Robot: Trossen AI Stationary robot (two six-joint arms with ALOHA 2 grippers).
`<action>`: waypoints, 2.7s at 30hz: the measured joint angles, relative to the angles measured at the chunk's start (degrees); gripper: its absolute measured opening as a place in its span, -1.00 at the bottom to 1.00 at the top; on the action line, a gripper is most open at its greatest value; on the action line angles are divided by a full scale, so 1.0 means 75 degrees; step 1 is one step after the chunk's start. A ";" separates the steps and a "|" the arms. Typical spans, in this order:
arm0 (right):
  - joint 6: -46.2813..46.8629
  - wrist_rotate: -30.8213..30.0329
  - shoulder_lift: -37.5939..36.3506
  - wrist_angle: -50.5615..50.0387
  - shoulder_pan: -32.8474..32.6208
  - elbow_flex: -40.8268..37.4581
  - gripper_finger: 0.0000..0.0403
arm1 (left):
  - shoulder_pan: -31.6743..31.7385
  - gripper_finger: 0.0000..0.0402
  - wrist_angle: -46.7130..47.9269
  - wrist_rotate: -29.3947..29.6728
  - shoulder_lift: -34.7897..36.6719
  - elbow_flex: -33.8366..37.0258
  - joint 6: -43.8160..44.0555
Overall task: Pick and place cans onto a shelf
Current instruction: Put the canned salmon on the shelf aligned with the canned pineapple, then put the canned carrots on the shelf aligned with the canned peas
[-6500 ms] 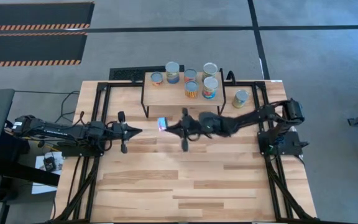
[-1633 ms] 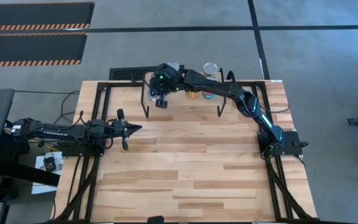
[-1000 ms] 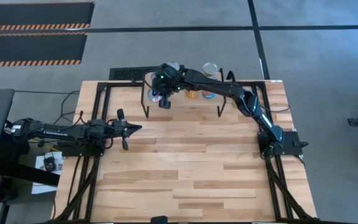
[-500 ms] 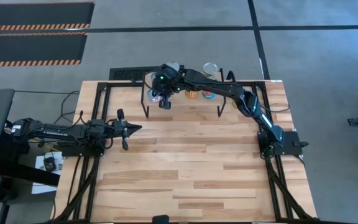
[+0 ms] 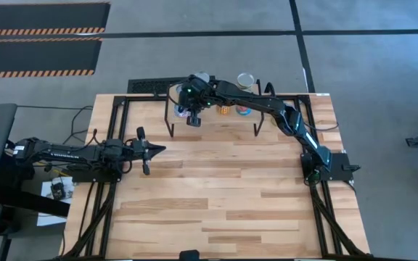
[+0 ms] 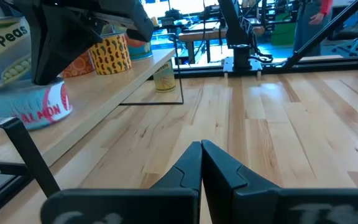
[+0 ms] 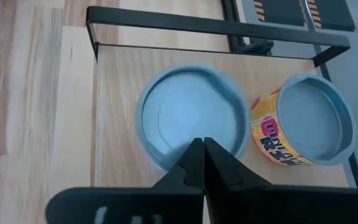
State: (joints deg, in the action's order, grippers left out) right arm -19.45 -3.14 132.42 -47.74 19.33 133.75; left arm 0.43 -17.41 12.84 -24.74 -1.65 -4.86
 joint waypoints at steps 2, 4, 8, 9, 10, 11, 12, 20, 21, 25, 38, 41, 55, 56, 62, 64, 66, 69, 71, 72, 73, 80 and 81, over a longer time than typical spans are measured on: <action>0.0000 0.0003 0.0000 0.0024 0.0000 0.0000 -0.92 | -0.0001 -1.00 0.0000 0.0000 -0.0001 0.0000 0.0000; 0.0001 0.0003 0.0000 0.0046 0.0000 0.0000 -0.92 | -0.0003 -1.00 0.0000 0.0000 -0.0001 0.0000 0.0000; -0.0032 -0.0156 0.0000 0.0121 -0.0001 0.0000 -0.92 | -0.0002 -1.00 0.0000 0.0000 -0.0001 0.0000 0.0000; -0.0101 -0.0321 0.0000 0.0147 -0.0018 0.0000 -0.92 | 0.0000 -1.00 0.0000 0.0000 -0.0001 0.0000 -0.0003; -0.0205 -0.0486 -0.0003 0.0161 -0.0040 0.0000 -0.93 | -0.0003 -1.00 0.0016 0.0000 0.0001 0.0000 -0.0003; -0.0313 -0.0654 -0.0034 0.0147 -0.0066 -0.0003 -0.94 | -0.0002 -1.00 0.0051 -0.0002 0.0001 0.0000 -0.0003; -0.0441 -0.0793 -0.0082 0.0112 -0.0103 -0.0009 -0.95 | -0.0003 -1.00 0.0105 0.0000 0.0001 0.0000 -0.0003; -0.0905 0.0081 -0.0442 0.0642 -0.0422 0.0004 -0.98 | -0.0003 -1.00 0.0140 -0.0306 0.0004 0.0003 0.0000; -0.0853 0.0262 -0.0413 0.0758 -0.0431 -0.0003 -0.98 | -0.0003 -1.00 0.0142 -0.0309 0.0004 0.0003 0.0000; -0.0780 0.0661 -0.0242 0.1424 -0.0536 -0.0006 -0.99 | -0.0003 -1.00 0.0189 -0.0312 0.0004 0.0003 0.0003; 0.0163 0.0808 -0.0402 0.5355 -0.1048 -0.2264 -1.00 | -0.0003 -1.00 0.0195 -0.0315 0.0007 0.0003 0.0073; 0.0369 0.0816 -0.0398 0.6112 -0.1248 -0.2765 -1.00 | -0.0003 -1.00 0.0189 -0.0315 0.0007 0.0003 0.0079; 0.0887 -0.0724 -0.2309 1.0072 -0.1835 -0.6827 -1.00 | -0.0003 -1.00 0.0183 -0.0315 0.0004 0.0003 0.0079; 0.0972 -0.0856 -0.2501 1.0325 -0.1875 -0.7195 -1.00 | -0.0003 -1.00 0.0172 -0.0315 0.0006 0.0003 0.0079; 0.1393 -0.1574 -0.3809 1.0754 -0.2225 -0.9284 -1.00 | -0.0003 -1.00 0.0107 -0.0268 0.0007 0.0003 0.0079; 0.1407 -0.2011 -0.4314 1.0731 -0.2420 -0.9901 -1.00 | -0.0001 -1.00 0.0098 -0.0262 0.0007 0.0003 0.0079; 0.1474 -0.2342 -0.4854 1.0696 -0.2648 -1.0465 -0.99 | -0.0003 -1.00 0.0046 -0.0247 0.0007 0.0003 0.0079; 0.1836 -0.2394 -0.5731 1.0166 -0.2937 -1.1105 -0.99 | -0.0003 -1.00 0.0035 -0.0219 0.0007 0.0003 0.0076; 0.2222 -0.2396 -0.6306 0.9436 -0.3106 -1.1342 -0.99 | -0.0002 -1.00 0.0035 -0.0221 0.0007 0.0003 0.0050; 0.2455 -0.2404 -0.6624 0.8867 -0.3184 -1.1432 -0.99 | -0.0003 -1.00 0.0038 -0.0220 0.0005 0.0003 0.0045; 0.2697 -0.2397 -0.6892 0.8214 -0.3254 -1.1447 -0.99 | -0.0001 -1.00 0.0035 -0.0220 0.0001 0.0003 0.0038; 0.4445 -0.2386 -0.8853 0.3849 -0.3352 -1.1447 -0.99 | -0.0003 -1.00 0.0048 -0.0221 0.0001 0.0003 0.0045; 0.4719 -0.2400 -0.9148 0.3182 -0.3273 -1.1447 -0.99 | 0.0000 -1.00 0.0050 -0.0221 0.0001 0.0003 0.0058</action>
State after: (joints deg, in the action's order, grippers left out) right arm 15.94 -21.14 63.81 -23.87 -5.21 47.90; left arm 0.42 -17.04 11.18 -24.73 -1.63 -4.43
